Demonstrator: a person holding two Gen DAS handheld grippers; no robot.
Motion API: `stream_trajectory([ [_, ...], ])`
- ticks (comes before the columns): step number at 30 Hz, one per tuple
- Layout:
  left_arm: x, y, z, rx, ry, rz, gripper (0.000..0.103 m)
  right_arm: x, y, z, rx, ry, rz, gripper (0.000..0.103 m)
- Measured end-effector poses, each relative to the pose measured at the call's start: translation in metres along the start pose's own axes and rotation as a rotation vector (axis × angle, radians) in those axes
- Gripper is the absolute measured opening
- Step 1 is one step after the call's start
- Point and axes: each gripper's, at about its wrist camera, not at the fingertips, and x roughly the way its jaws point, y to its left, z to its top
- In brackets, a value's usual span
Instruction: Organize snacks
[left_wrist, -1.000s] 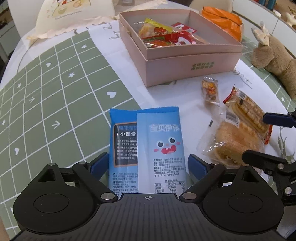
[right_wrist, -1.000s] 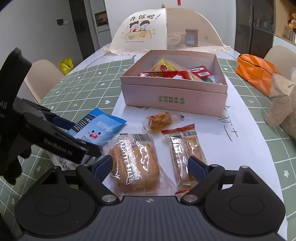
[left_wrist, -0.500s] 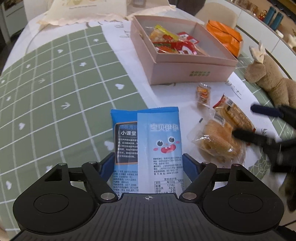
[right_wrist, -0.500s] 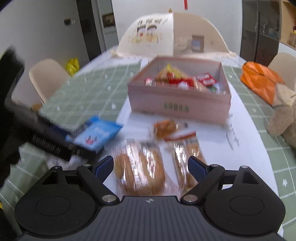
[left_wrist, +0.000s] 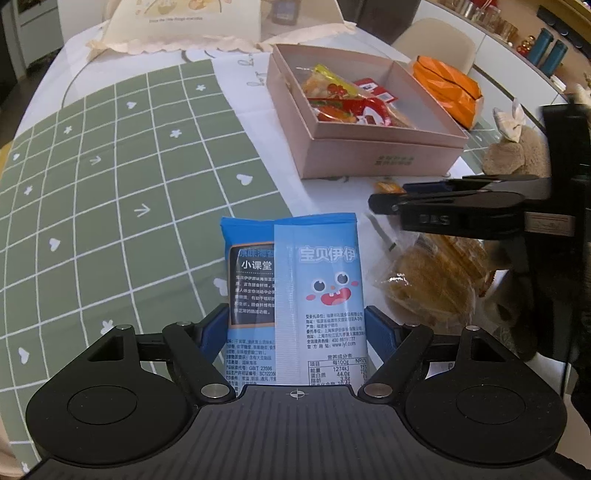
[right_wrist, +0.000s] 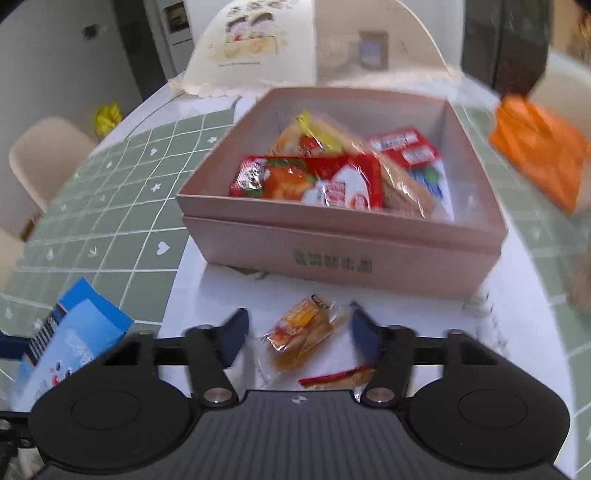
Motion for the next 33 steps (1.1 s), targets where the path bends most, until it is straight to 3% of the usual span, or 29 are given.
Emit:
stream_trajectory([
  [3,0.003,-0.001,0.001,0.006,0.009,-0.005,0.082,-0.019,0.005,-0.003,-0.043,-0.027,0.049,0.03],
  [8,0.004,-0.005,0.002,0.015,0.015,-0.02,0.082,-0.055,-0.002,-0.016,-0.065,-0.065,0.063,0.03],
  [16,0.006,-0.014,0.0,0.036,0.02,-0.058,0.083,-0.104,-0.046,-0.043,0.075,-0.117,0.02,0.03],
  [25,0.016,-0.022,-0.005,0.056,0.055,-0.05,0.083,-0.091,-0.045,-0.075,-0.003,-0.035,-0.04,0.031],
  [26,0.016,-0.021,-0.006,0.056,0.056,-0.049,0.083,-0.086,-0.042,-0.078,-0.024,-0.018,-0.057,0.031],
  [28,0.016,-0.02,-0.005,0.055,0.058,-0.043,0.083,-0.086,-0.038,-0.085,-0.043,-0.013,-0.081,0.043],
  [29,0.016,-0.019,-0.006,0.052,0.06,-0.042,0.083,-0.087,-0.038,-0.085,-0.041,-0.019,-0.078,0.058],
  [30,0.017,-0.018,-0.006,0.048,0.062,-0.041,0.083,-0.089,-0.039,-0.085,-0.035,-0.032,-0.071,0.065],
  [33,0.019,-0.017,-0.006,0.038,0.069,-0.043,0.083,-0.094,-0.045,-0.082,0.006,-0.062,-0.046,0.065],
])
